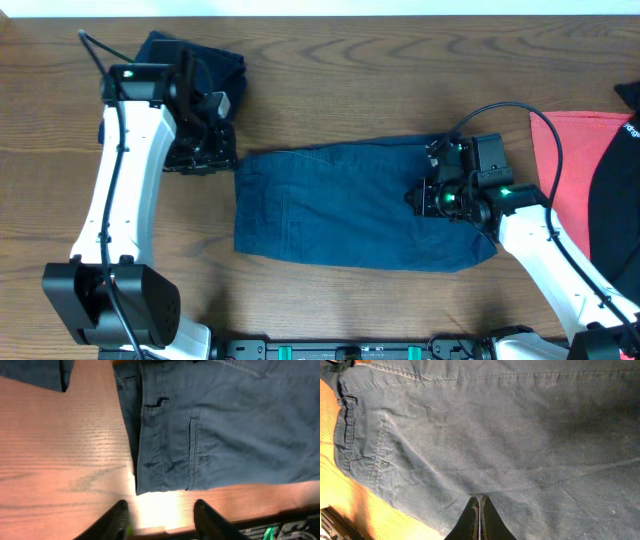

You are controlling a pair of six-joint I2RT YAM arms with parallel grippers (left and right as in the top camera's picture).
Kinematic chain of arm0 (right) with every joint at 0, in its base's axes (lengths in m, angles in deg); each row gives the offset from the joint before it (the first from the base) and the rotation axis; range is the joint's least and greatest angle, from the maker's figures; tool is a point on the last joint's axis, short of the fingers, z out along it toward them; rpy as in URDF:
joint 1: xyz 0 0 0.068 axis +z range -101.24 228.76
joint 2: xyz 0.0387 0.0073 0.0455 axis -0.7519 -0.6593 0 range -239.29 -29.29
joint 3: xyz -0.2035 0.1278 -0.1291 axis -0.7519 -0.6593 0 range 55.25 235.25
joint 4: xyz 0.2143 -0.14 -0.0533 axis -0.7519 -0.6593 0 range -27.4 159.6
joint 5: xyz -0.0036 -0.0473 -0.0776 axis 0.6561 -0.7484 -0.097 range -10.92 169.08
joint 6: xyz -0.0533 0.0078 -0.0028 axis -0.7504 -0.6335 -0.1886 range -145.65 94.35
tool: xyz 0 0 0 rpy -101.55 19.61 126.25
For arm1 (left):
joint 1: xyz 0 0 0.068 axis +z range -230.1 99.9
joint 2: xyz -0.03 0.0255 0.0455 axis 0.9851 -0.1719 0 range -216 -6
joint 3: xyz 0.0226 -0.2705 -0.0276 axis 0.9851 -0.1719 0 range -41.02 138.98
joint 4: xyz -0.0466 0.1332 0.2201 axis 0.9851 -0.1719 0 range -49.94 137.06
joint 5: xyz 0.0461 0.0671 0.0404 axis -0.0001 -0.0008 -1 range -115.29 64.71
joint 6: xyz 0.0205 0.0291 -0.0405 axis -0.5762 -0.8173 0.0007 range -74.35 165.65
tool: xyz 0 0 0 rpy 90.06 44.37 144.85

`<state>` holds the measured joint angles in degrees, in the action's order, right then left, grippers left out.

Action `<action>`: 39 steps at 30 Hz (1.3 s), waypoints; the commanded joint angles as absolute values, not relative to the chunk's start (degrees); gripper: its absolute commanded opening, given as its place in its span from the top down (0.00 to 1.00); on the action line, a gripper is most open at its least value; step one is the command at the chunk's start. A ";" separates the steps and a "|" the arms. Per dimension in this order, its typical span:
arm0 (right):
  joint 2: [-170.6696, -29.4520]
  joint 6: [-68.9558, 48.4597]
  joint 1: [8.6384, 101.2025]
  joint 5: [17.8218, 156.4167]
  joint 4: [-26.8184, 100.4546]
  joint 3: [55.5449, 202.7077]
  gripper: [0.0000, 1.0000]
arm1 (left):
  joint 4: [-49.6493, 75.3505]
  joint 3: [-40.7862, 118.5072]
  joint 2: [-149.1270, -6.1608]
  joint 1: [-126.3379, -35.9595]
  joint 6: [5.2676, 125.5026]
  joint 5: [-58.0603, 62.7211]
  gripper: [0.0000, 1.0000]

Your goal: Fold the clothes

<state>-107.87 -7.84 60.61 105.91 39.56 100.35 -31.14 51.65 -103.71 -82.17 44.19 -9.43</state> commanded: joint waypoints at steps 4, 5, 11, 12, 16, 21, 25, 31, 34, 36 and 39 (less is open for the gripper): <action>-107.94 -7.28 62.23 103.50 38.42 100.88 0.90 | -22.59 41.83 -104.28 -79.78 48.65 -12.47 0.43; -108.09 -7.28 62.76 102.63 38.29 100.88 0.89 | -21.21 39.91 -104.28 -78.80 49.66 -12.25 0.42; -108.36 -7.25 64.05 101.29 37.88 100.85 0.59 | -13.54 27.82 -104.28 -69.20 44.06 1.17 0.42; -108.36 -7.25 64.05 100.90 37.88 100.85 0.57 | -12.08 25.57 -104.28 -67.85 41.72 4.56 0.41; -108.36 -7.25 64.05 99.83 37.83 100.85 0.53 | -4.38 15.71 -104.28 -65.23 40.04 11.84 0.34; -108.46 -7.25 64.07 99.83 37.83 100.83 0.50 | 7.29 7.28 -104.28 -66.87 40.09 15.66 0.23; -109.54 -7.10 64.24 99.46 37.94 100.53 0.52 | 11.86 5.22 -104.43 -68.26 41.00 15.66 0.20; -115.11 -4.85 65.20 95.89 37.92 100.02 0.60 | 12.53 5.07 -104.54 -69.40 41.99 14.40 0.20; -118.69 -4.87 65.34 95.98 38.01 100.02 0.62 | 11.05 5.07 -104.47 -67.56 44.30 8.43 0.20; -120.31 -4.91 65.34 95.98 38.47 100.02 0.64 | 10.15 5.07 -104.45 -65.34 45.13 6.02 0.20; -121.23 -4.91 65.34 95.96 38.91 100.02 0.71 | 10.11 5.14 -104.45 -61.44 45.00 9.17 0.20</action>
